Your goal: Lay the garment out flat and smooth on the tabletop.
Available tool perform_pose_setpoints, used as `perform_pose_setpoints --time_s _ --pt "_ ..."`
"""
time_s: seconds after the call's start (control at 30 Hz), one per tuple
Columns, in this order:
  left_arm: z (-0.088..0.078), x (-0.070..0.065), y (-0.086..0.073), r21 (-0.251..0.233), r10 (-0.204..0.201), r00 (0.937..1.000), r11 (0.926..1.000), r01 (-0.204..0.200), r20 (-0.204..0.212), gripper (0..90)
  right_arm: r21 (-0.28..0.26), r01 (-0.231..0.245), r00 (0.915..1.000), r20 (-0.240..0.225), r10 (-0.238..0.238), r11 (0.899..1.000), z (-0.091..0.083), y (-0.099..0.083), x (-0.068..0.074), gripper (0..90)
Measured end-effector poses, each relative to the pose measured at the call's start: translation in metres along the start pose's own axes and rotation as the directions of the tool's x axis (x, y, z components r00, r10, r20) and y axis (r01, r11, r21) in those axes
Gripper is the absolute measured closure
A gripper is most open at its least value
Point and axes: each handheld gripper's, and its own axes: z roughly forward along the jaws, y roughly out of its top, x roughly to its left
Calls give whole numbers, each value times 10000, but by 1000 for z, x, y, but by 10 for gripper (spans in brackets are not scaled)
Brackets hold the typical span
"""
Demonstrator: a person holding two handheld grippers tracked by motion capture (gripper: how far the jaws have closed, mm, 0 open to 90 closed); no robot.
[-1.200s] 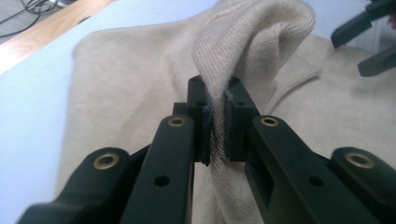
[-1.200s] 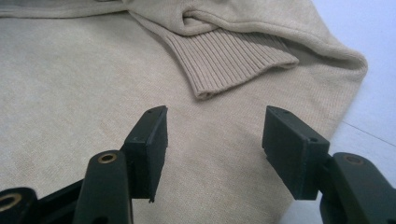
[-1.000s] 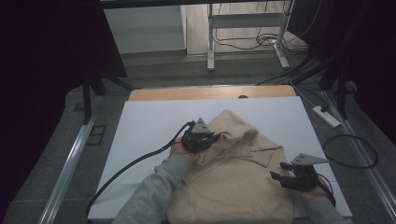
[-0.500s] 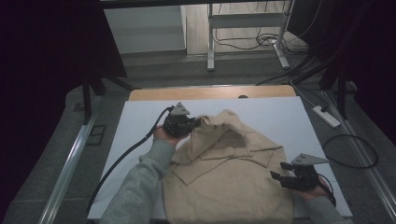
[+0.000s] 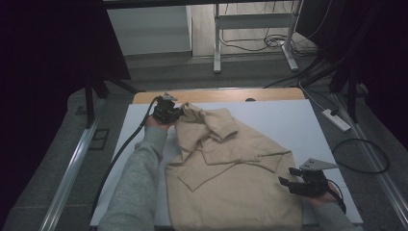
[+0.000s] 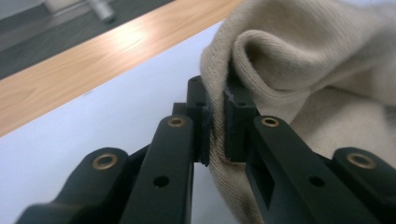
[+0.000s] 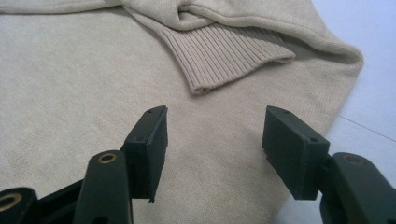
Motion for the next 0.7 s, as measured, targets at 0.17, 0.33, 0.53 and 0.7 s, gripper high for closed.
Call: perform_pose_setpoints --time_s 0.17,0.33,0.53,0.7 --pt "10 22 -18 635 -465 9987 9968 476 -194 827 -20 -32 10000 -16 32 10000 -1 -1 -1 403" --pt "11 18 -30 747 -203 9973 9969 256 -711 579 36 -47 10000 -19 47 10000 0 -1 -1 403" --pt "-16 8 -30 -123 -67 9997 9999 63 -251 427 1 -39 10000 25 39 10000 -1 -1 0 403" --pt "-39 -14 -40 -501 299 9994 9983 -290 175 401 -69 34 10000 26 -34 10000 -2 0 1 403"
